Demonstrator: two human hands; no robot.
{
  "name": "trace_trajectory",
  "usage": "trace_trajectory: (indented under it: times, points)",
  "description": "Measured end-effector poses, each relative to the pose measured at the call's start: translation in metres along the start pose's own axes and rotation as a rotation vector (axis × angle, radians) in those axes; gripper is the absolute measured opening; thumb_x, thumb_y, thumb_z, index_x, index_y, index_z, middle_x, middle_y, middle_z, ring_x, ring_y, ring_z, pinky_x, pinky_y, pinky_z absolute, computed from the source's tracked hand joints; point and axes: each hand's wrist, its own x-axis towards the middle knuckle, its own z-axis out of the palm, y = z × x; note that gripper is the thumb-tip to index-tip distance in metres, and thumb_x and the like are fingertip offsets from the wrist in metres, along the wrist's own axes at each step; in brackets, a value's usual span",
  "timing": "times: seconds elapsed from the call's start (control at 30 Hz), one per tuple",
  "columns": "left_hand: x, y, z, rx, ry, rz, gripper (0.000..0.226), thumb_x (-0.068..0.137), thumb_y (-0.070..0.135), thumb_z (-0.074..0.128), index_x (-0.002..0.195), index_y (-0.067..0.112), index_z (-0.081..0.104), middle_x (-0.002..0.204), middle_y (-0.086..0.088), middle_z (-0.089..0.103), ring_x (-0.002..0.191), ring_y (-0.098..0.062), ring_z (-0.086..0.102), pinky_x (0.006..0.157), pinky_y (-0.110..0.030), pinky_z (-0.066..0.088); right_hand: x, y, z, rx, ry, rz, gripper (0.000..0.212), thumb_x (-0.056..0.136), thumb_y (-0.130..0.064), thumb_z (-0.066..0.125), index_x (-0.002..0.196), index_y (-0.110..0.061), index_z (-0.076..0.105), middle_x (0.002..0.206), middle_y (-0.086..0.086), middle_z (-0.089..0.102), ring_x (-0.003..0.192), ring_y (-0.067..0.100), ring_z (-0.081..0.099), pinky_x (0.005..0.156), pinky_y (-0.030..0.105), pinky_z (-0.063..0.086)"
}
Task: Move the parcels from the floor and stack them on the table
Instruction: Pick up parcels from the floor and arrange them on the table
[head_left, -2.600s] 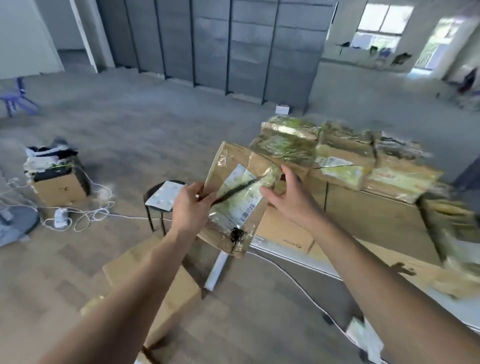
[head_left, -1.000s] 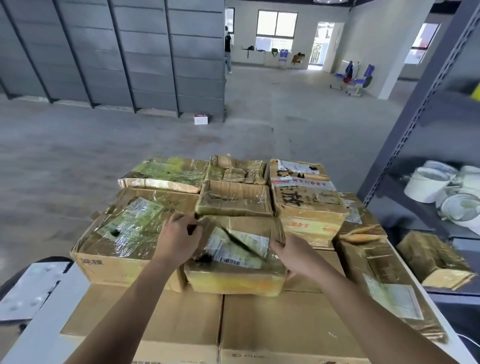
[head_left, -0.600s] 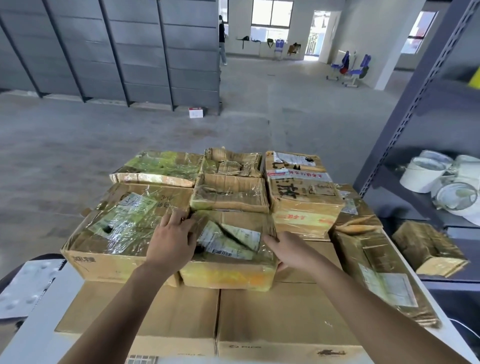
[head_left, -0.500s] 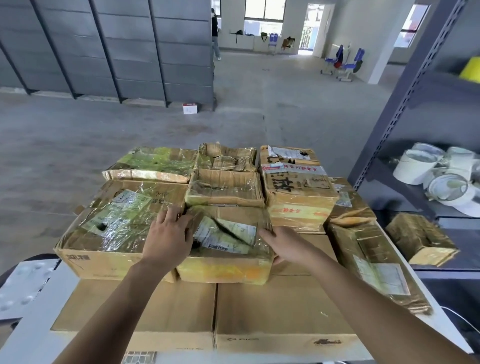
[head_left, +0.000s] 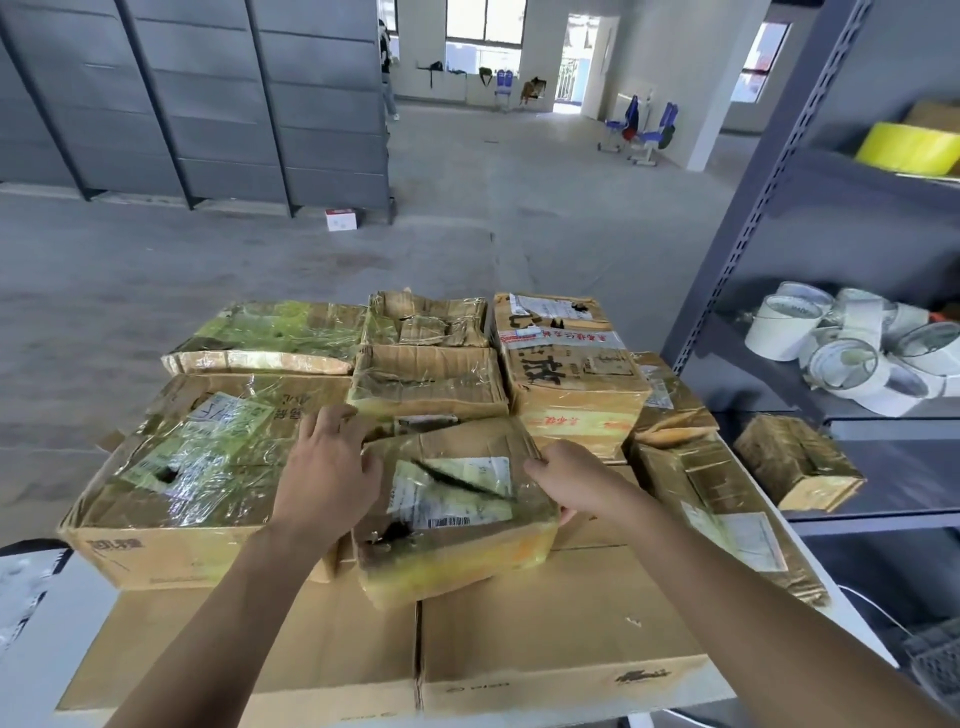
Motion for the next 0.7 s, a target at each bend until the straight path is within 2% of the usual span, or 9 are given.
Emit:
trace_trajectory:
  times: [0.1, 0.17, 0.23, 0.33, 0.4, 0.47, 0.53, 0.6, 0.7]
  points:
    - [0.010, 0.019, -0.006, -0.093, -0.063, 0.035, 0.033, 0.096, 0.024, 0.047, 0.126, 0.014, 0.057, 0.129, -0.006, 0.050, 0.121, -0.027, 0.046, 0.099, -0.039, 0.045, -0.004, 0.009, -0.021, -0.065, -0.008, -0.028, 0.029, 0.103, -0.028, 0.040, 0.081, -0.011, 0.048, 0.060, 0.001, 0.036, 0.066, 0.023, 0.061, 0.056, 0.027, 0.057]
    - [0.017, 0.032, -0.007, -0.138, -0.151, 0.078, 0.033, 0.097, 0.027, 0.047, 0.127, 0.016, 0.055, 0.125, -0.005, 0.054, 0.106, -0.023, 0.057, 0.087, -0.033, 0.050, -0.010, 0.019, -0.040, -0.123, -0.006, -0.032, 0.029, 0.102, -0.027, 0.042, 0.080, -0.011, 0.049, 0.069, 0.008, 0.043, 0.067, 0.022, 0.060, 0.050, 0.022, 0.050]
    - [0.025, 0.047, -0.004, -0.184, -0.289, 0.114, 0.031, 0.098, 0.031, 0.045, 0.123, 0.017, 0.056, 0.118, -0.003, 0.059, 0.095, -0.018, 0.062, 0.081, -0.030, 0.051, -0.018, 0.029, -0.062, -0.177, 0.001, -0.025, 0.030, 0.101, -0.029, 0.044, 0.076, -0.012, 0.048, 0.069, 0.008, 0.043, 0.059, 0.018, 0.059, 0.055, 0.028, 0.053]
    - [0.035, 0.076, 0.005, -0.300, -0.507, 0.148, 0.034, 0.099, 0.040, 0.041, 0.107, 0.014, 0.061, 0.094, -0.001, 0.066, 0.073, -0.010, 0.064, 0.069, -0.032, 0.050, -0.033, 0.043, -0.093, -0.229, 0.021, -0.024, 0.037, 0.101, -0.026, 0.045, 0.067, -0.015, 0.037, 0.062, -0.002, 0.031, 0.050, 0.010, 0.036, 0.064, 0.038, 0.049]
    - [0.041, 0.100, 0.011, -0.359, -0.614, 0.167, 0.044, 0.097, 0.048, 0.040, 0.100, 0.011, 0.062, 0.073, -0.001, 0.059, 0.060, -0.013, 0.056, 0.059, -0.028, 0.043, -0.040, 0.055, -0.111, -0.242, 0.038, -0.016, 0.037, 0.101, -0.024, 0.045, 0.067, -0.015, 0.034, 0.061, -0.003, 0.028, 0.051, 0.009, 0.029, 0.064, 0.034, 0.042]
    - [0.045, 0.125, 0.016, -0.386, -0.681, 0.183, 0.054, 0.094, 0.056, 0.041, 0.099, 0.006, 0.062, 0.063, 0.001, 0.048, 0.058, -0.015, 0.048, 0.058, -0.027, 0.036, -0.042, 0.071, -0.128, -0.241, 0.054, -0.010, 0.036, 0.101, -0.025, 0.046, 0.069, -0.015, 0.033, 0.062, -0.003, 0.027, 0.053, 0.011, 0.027, 0.066, 0.032, 0.039]
    - [0.048, 0.151, 0.025, -0.419, -0.738, 0.199, 0.057, 0.092, 0.060, 0.044, 0.092, 0.005, 0.060, 0.065, -0.003, 0.045, 0.059, -0.015, 0.044, 0.059, -0.029, 0.032, -0.040, 0.089, -0.145, -0.273, 0.067, -0.010, 0.035, 0.100, -0.025, 0.046, 0.068, -0.015, 0.033, 0.062, -0.003, 0.028, 0.056, 0.012, 0.029, 0.063, 0.030, 0.034]
    - [0.051, 0.179, 0.036, -0.420, -0.761, 0.231, 0.050, 0.090, 0.059, 0.049, 0.082, 0.010, 0.057, 0.067, -0.003, 0.046, 0.059, -0.015, 0.045, 0.058, -0.029, 0.031, -0.037, 0.103, -0.163, -0.291, 0.071, -0.018, 0.037, 0.100, -0.025, 0.045, 0.066, -0.017, 0.033, 0.061, -0.003, 0.030, 0.056, 0.013, 0.029, 0.058, 0.031, 0.027]
    - [0.052, 0.224, 0.053, -0.393, -0.738, 0.271, 0.034, 0.091, 0.045, 0.055, 0.076, 0.015, 0.055, 0.067, 0.003, 0.049, 0.058, -0.011, 0.046, 0.057, -0.027, 0.032, -0.032, 0.128, -0.189, -0.285, 0.098, -0.035, 0.036, 0.100, -0.026, 0.046, 0.067, -0.015, 0.035, 0.061, -0.001, 0.031, 0.056, 0.014, 0.031, 0.055, 0.031, 0.022]
